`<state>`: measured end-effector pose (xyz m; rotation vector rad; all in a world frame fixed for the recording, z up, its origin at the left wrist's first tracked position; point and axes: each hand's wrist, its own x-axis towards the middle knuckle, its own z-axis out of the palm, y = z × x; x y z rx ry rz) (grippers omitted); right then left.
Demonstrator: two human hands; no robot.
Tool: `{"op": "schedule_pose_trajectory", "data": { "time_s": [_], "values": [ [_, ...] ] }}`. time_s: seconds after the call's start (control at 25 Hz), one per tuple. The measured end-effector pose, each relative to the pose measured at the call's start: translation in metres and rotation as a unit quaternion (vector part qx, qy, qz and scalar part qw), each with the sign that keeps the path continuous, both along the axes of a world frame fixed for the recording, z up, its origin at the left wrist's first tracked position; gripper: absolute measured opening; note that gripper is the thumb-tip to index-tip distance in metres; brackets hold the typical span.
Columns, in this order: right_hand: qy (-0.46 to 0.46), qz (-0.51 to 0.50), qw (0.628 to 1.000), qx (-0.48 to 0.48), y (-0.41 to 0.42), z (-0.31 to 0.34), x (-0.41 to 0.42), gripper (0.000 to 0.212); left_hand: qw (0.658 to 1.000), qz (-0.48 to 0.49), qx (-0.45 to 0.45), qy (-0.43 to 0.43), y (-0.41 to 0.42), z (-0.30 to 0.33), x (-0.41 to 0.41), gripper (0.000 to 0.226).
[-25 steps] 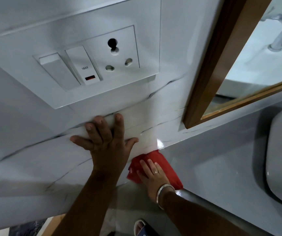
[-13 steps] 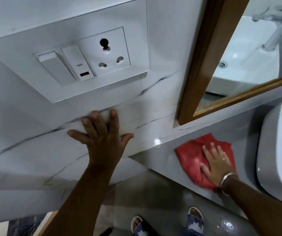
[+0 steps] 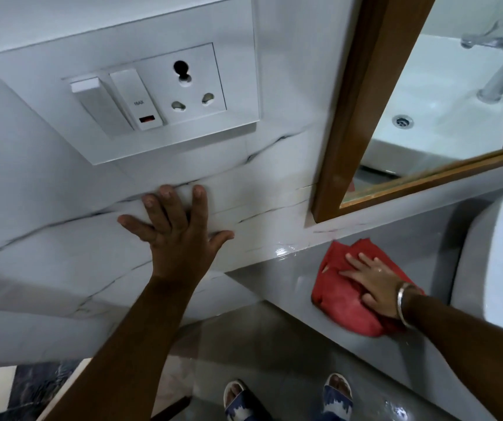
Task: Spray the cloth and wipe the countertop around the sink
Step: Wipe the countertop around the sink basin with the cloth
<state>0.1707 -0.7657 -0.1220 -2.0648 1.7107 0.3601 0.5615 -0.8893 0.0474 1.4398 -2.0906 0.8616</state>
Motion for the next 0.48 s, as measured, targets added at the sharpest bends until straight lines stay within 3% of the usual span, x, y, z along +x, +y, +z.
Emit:
{"op": "schedule_pose_trajectory", "data": {
  "time_s": [0.16,0.36,0.48],
  "values": [
    [0.016,-0.149,0.989,-0.020,-0.029,0.006,0.035,0.078,1.000,-0.013,0.016,-0.010,0.000,0.002,0.000,0.135],
    [-0.009,0.017,0.998,-0.054,0.046,0.005,0.067,0.077,0.999,-0.008,0.045,0.013,0.008,0.008,-0.004,0.132],
    [-0.010,-0.076,0.992,-0.097,0.069,0.021,0.043,0.066,0.997,0.024,0.074,0.021,0.016,0.007,-0.008,0.125]
  ]
}}
